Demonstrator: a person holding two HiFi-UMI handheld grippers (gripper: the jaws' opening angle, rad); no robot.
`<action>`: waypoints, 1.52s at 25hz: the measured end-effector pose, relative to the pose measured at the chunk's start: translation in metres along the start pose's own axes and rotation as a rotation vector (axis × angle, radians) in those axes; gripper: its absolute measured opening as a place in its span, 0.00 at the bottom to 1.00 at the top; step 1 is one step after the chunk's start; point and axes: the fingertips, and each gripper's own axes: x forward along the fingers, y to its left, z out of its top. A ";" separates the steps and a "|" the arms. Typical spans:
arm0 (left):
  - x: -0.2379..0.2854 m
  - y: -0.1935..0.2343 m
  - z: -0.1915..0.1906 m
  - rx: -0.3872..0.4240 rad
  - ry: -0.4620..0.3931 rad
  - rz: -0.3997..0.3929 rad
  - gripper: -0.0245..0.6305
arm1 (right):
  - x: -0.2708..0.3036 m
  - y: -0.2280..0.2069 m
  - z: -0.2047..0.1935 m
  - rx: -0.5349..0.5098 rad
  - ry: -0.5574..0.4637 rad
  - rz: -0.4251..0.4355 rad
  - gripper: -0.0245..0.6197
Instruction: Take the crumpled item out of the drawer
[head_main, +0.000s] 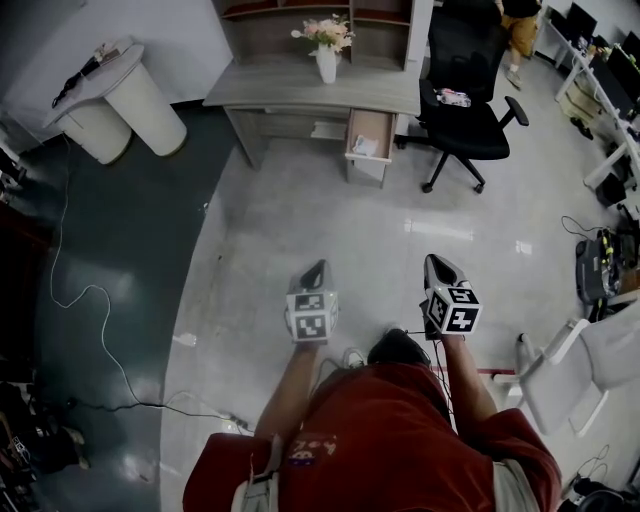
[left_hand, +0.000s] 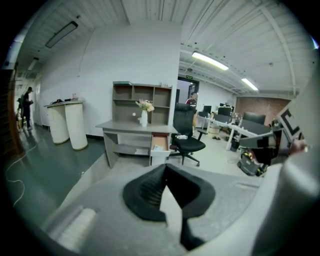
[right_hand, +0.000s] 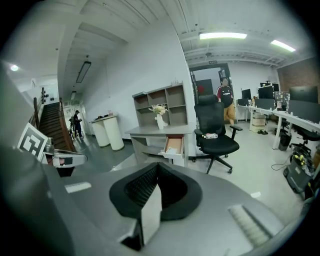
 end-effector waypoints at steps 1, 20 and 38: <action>0.001 0.003 0.000 -0.004 0.001 -0.001 0.03 | 0.002 0.001 0.000 -0.002 0.003 -0.002 0.04; 0.120 0.059 0.066 -0.016 0.029 0.018 0.03 | 0.144 -0.014 0.073 0.004 0.020 0.037 0.04; 0.293 0.102 0.145 0.007 0.107 0.020 0.03 | 0.330 -0.081 0.133 0.039 0.132 0.070 0.04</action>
